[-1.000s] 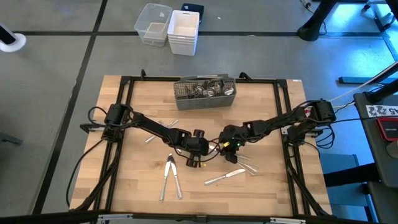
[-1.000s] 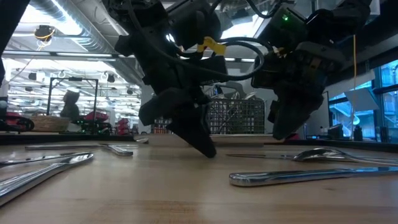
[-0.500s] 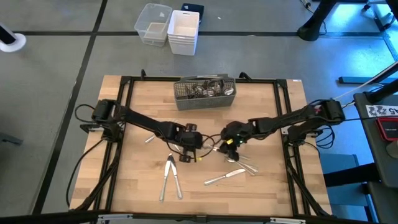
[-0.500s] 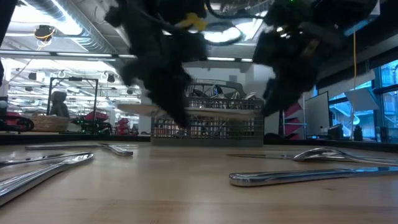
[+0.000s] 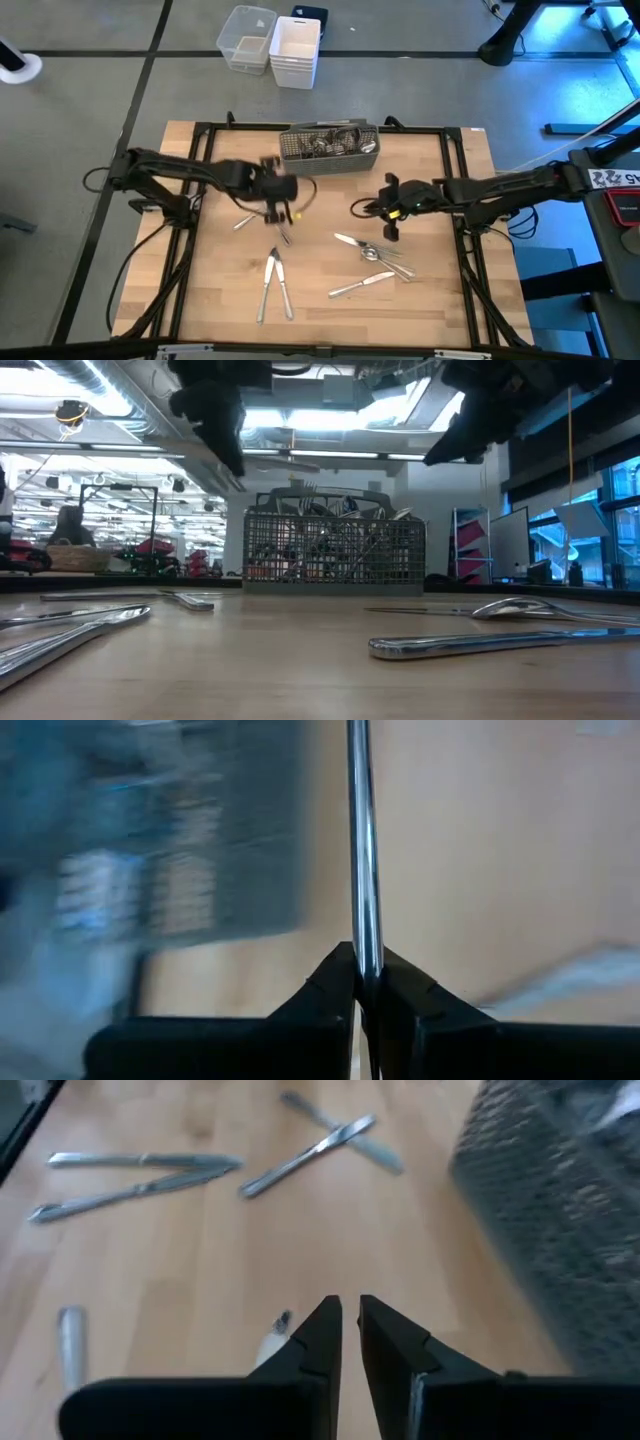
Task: Sort silverware
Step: Put the silver table knife into the gray silverware organizer
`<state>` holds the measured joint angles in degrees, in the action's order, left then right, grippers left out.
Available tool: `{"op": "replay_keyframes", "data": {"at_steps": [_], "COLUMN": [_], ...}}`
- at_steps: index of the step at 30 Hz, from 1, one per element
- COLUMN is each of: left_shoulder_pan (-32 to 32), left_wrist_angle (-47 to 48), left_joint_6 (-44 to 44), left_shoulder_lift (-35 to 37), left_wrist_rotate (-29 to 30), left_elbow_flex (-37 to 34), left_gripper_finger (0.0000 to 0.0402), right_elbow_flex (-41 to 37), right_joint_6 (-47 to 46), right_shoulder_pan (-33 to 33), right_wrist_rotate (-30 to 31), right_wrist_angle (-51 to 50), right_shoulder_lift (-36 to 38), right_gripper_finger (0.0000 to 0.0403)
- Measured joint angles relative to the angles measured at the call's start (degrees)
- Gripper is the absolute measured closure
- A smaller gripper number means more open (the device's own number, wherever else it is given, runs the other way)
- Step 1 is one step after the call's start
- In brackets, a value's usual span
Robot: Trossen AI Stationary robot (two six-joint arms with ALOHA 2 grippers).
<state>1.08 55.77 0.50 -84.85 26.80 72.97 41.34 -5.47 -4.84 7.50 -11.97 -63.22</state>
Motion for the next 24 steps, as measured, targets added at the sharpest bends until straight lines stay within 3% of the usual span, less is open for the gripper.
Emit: {"op": "replay_keyframes", "data": {"at_steps": [3,7,16,24], "left_shoulder_pan": [-4.0,-9.5,-15.9,-15.3], "left_wrist_angle": [4.7,8.8,16.4,25.8], "left_joint_6": [0.5,-3.7,-14.7,-19.4], "left_shoulder_lift": [0.5,0.0,-1.5,-10.8], "left_wrist_rotate": [6.8,10.6,11.3,12.2], "left_elbow_flex": [4.3,8.5,9.4,9.4], "left_gripper_finger": [0.0391,0.0391,0.0392,0.0392], "right_elbow_flex": [0.0,0.0,0.0,0.0], "right_joint_6": [0.1,0.9,2.9,3.0], "right_shoulder_pan": [0.0,0.0,0.0,0.0], "right_wrist_rotate": [2.3,3.1,4.1,5.3], "right_wrist_angle": [-0.7,-2.2,-6.7,-6.7], "right_shoulder_lift": [1.2,1.3,1.2,1.2], "right_gripper_finger": [0.0361,0.0361,0.0361,0.0361]}}
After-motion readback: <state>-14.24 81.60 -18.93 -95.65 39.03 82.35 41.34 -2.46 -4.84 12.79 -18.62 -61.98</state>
